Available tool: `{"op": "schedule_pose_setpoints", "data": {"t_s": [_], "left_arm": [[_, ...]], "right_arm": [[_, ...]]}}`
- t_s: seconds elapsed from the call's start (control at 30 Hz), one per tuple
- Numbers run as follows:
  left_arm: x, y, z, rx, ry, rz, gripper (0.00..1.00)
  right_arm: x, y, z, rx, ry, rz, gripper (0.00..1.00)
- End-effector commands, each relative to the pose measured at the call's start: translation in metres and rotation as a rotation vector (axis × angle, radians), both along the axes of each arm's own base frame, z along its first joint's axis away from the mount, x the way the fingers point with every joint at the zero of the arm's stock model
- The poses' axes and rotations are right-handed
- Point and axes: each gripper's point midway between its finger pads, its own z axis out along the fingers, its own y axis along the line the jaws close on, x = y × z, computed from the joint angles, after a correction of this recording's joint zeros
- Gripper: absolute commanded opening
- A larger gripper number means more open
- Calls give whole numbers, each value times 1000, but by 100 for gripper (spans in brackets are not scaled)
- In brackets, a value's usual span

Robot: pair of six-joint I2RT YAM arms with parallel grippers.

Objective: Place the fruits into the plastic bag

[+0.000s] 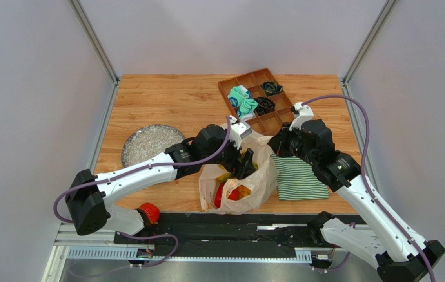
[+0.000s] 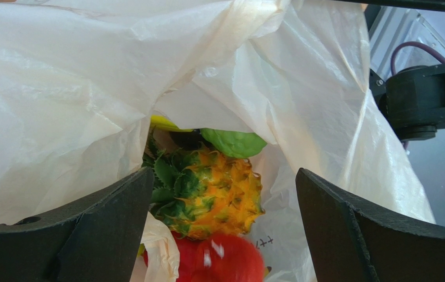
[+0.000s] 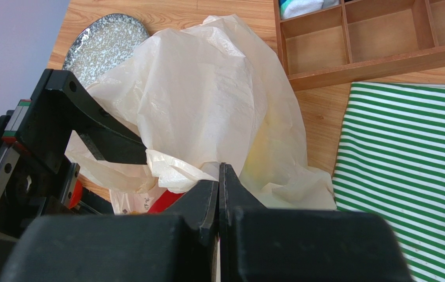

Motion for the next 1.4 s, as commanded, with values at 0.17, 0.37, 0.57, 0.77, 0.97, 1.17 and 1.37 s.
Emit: {"op": "schedule_pose_setpoints", "data": {"t_s": [0.17,0.37,0.57,0.77,0.97,1.17,1.37], "left_arm": [[-30,28,127,-254,-249,-100,99],[0,98,132,-130,-319,192,99],[17,134,65,-19,-120,342,99],[19,131,22,39,-2,354,99],[9,118,8,-8,63,294,93],[7,112,2,-27,119,295,7],[8,114,27,-131,128,317,0]], "right_arm": [[7,2,23,19,-55,-3,0],[14,1,26,8,-63,-22,0],[18,6,26,15,-57,-18,0],[17,12,29,26,-54,12,0],[22,15,29,11,-55,19,0],[46,30,38,-30,-73,48,0],[82,56,47,-60,-79,93,4]]}}
